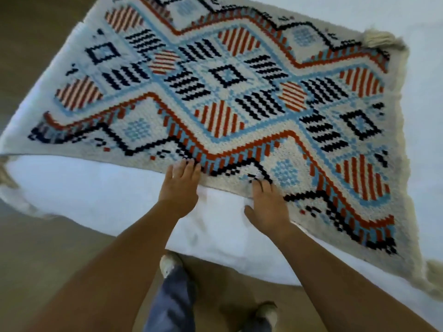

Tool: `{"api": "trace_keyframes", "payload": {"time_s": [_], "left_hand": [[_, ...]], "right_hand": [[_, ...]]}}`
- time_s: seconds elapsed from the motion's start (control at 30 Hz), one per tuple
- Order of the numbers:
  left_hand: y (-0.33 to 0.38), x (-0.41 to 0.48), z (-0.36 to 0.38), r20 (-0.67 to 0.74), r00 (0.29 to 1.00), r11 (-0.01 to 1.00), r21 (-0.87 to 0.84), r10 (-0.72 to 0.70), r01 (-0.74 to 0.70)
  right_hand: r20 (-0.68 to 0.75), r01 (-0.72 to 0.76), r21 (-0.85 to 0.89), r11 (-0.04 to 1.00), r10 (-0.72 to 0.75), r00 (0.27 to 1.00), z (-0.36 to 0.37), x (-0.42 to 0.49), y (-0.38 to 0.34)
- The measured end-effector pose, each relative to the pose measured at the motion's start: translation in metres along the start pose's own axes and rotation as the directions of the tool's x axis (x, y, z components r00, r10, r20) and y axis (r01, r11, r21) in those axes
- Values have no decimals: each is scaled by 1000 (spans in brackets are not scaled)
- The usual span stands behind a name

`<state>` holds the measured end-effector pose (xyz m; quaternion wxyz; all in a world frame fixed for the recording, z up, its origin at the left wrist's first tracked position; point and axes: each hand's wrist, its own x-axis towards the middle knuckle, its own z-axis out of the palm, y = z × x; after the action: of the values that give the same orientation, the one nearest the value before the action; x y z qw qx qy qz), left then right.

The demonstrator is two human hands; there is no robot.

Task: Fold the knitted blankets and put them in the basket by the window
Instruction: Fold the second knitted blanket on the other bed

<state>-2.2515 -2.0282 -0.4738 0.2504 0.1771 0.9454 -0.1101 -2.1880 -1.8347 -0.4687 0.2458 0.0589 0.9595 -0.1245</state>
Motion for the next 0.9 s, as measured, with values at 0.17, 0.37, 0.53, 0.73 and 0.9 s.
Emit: {"api": "trace_keyframes", "payload": {"time_s": [0.17, 0.37, 0.53, 0.73, 0.9], "left_hand": [[-82, 22, 6, 13, 1000, 998, 54, 24, -25], [-142, 33, 13, 75, 989, 991, 15, 129, -131], [-157, 0, 35, 184, 972, 989, 6, 144, -148], [-192, 6, 32, -55, 993, 993, -48, 103, -106], [-253, 21, 30, -15, 994, 993, 48, -106, 107]], "right_hand": [[-31, 21, -208, 978, -28, 999, -8, 45, -73], [14, 120, -215, 969, -120, 993, 2, 68, -124], [125, 125, -266, 956, -94, 988, 16, 46, -145], [96, 98, -186, 978, -81, 992, 6, 54, -172], [61, 236, -166, 957, -229, 972, 13, 84, -242]]}}
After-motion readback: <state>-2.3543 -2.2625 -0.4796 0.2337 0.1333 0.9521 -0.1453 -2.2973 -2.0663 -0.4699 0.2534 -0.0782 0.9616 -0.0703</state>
